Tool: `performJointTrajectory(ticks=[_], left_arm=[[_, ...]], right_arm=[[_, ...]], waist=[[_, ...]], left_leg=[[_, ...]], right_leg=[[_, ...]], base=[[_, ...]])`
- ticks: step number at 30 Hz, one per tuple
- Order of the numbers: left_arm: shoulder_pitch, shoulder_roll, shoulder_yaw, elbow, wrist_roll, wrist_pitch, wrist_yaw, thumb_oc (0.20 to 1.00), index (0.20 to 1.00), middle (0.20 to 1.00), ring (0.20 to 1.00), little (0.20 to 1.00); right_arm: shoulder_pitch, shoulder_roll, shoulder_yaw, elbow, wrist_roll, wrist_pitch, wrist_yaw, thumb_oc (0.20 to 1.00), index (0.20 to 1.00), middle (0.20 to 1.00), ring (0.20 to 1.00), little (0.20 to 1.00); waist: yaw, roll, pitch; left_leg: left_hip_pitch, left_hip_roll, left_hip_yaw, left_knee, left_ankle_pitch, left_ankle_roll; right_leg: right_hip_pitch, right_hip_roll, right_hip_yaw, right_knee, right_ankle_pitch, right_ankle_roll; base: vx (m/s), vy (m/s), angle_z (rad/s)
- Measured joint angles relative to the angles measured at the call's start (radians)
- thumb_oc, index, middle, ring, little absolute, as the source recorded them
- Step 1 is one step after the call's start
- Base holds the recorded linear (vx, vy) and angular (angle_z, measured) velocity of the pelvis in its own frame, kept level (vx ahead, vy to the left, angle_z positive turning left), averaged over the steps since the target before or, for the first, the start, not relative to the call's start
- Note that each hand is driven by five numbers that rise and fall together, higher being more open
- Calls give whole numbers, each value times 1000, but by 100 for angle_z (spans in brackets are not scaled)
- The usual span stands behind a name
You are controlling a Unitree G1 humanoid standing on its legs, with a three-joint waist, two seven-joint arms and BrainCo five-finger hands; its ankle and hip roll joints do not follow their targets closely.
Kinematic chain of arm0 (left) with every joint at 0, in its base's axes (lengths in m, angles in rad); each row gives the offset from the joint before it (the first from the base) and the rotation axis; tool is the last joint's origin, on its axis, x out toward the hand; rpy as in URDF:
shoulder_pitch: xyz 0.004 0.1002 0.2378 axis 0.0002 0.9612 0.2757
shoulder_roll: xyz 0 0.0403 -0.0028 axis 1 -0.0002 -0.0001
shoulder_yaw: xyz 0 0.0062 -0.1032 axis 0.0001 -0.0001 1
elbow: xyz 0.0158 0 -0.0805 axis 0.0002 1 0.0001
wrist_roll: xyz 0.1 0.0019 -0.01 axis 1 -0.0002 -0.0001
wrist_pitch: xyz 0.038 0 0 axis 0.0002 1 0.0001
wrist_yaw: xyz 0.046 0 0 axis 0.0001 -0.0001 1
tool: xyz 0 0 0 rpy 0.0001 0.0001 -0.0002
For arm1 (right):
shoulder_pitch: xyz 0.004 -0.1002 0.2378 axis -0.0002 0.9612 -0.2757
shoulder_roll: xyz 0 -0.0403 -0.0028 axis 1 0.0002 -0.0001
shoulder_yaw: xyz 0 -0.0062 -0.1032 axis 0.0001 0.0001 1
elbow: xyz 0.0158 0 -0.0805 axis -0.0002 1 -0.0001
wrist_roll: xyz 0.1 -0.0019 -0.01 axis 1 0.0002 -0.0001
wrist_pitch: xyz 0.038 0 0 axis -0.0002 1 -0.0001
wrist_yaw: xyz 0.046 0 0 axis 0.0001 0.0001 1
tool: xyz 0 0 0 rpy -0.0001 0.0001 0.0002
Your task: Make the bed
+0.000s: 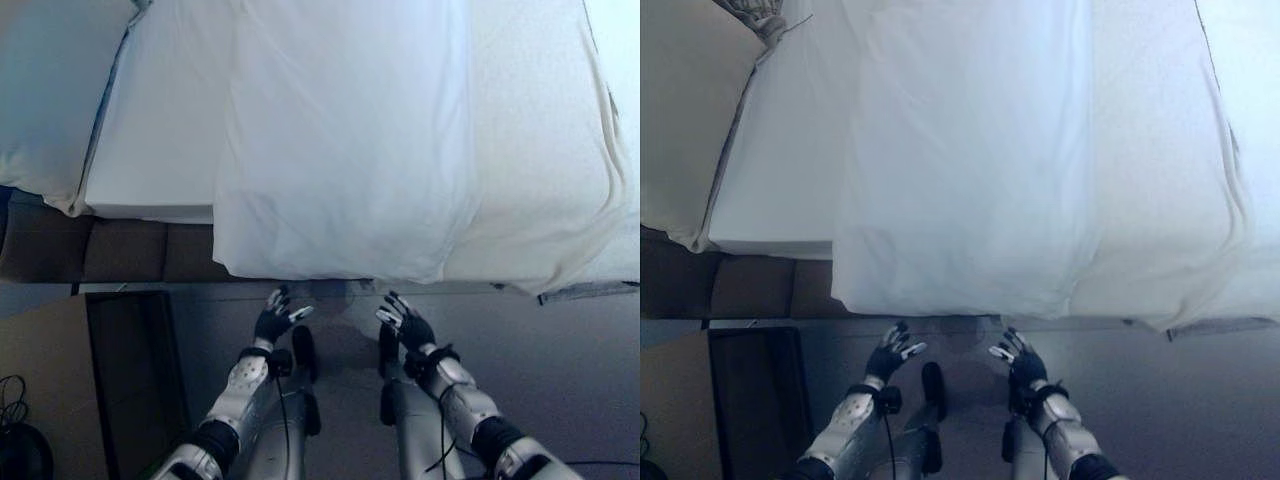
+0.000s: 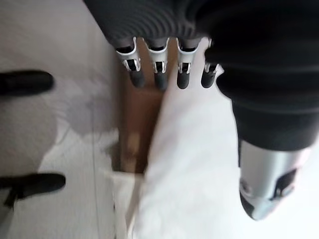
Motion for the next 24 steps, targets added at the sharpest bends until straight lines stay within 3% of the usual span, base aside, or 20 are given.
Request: performJointTrajectory(ticks=[7,10,17,24], left_arm=[[-353,70,-120,-1,92,0,-114,1000,1000,1000,1000,1000],[-468,92,-124,53,100,-5,-132,1000,1000,1000,1000,1000],[-691,175,-157,227,165,-26,-103,1000,1000,1000,1000,1000],[-823,194,-157,363,165,-20,-59,1000,1000,1000,1000,1000]], right_arm=[[-330,-45,65,43,-31,18,83,1000,1000,1000,1000,1000],[-444,-53,82,102,-40,30,97,1000,1000,1000,1000,1000],[-701,-81,84,229,-36,32,92,1000,1000,1000,1000,1000],[-823,-94,82,343,5,45,64,1000,1000,1000,1000,1000]], waist=[[-2,-5,49],[-3,-6,59],[-6,-15,63],[-8,-17,63]], left_leg=[[-126,0,1,96,-5,1],[-197,10,-4,153,-9,-4],[-450,50,-19,424,-94,-6],[-536,57,-19,477,-98,-5]], right_leg=[[-162,-17,22,173,-50,-11],[-231,-23,23,233,-61,-25],[-452,-17,33,425,-109,-50],[-536,-15,42,462,-102,-52]], base=[[-74,5,3],[-49,12,7],[-26,28,-2],[-8,25,-2]])
